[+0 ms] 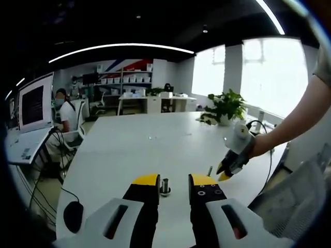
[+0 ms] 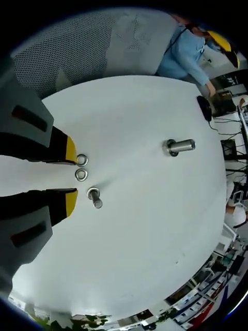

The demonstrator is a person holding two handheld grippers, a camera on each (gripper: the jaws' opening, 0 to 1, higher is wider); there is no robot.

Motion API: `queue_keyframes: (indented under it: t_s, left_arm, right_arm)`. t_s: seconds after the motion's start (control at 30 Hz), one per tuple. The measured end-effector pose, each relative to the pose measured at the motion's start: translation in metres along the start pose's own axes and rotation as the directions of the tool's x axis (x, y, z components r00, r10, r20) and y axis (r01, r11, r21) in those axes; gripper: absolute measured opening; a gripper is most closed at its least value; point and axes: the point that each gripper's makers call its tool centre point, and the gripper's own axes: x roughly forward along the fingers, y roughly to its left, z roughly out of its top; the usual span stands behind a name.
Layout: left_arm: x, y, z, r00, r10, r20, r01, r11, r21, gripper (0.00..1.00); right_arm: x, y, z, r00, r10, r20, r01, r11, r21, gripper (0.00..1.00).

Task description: Place the washer onto the threaded stud by aligning its center hole with the stud, sliding it down to the base, and recovering from edge contact or off-axis alignment until the washer reaches the visible bottom stop.

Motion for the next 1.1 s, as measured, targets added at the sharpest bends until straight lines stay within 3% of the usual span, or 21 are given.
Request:
queue_keyframes:
  t_s: [0.63,1.1]
  left_arm:
    - [0.002,0.002,-0.004,1.0,0.005,-0.02,-0.005,1.0,-0.002,0.2]
    - [0.003,0.002,-0.005,1.0,0.004,-0.024,-0.004,1.0,-0.005,0.2]
  right_arm:
    - [0.016,0.003,0.002,1.0,0.02,-0.007,-0.02,1.0,-0.004,0.2]
    - [0.025,0.006,-0.008,0.999,0.027,-0.033,-0.027,1.0,0.0,0.2]
